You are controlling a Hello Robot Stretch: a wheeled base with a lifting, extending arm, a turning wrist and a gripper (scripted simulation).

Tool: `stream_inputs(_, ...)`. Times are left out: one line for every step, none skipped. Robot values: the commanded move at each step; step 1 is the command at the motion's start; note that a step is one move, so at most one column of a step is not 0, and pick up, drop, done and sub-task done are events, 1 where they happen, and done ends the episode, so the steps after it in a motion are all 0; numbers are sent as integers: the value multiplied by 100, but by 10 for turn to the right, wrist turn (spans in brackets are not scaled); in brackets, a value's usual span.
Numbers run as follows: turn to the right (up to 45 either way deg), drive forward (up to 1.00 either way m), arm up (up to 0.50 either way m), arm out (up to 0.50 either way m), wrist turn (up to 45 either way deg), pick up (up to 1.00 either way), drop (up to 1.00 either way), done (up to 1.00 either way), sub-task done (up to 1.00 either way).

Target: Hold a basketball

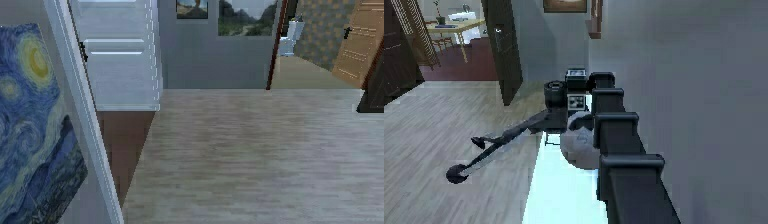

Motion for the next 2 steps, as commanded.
stream_inputs(0,0,0,0,450,0,0,0,0)
stream_inputs(0,0,0,0,450,0,0,0,0)
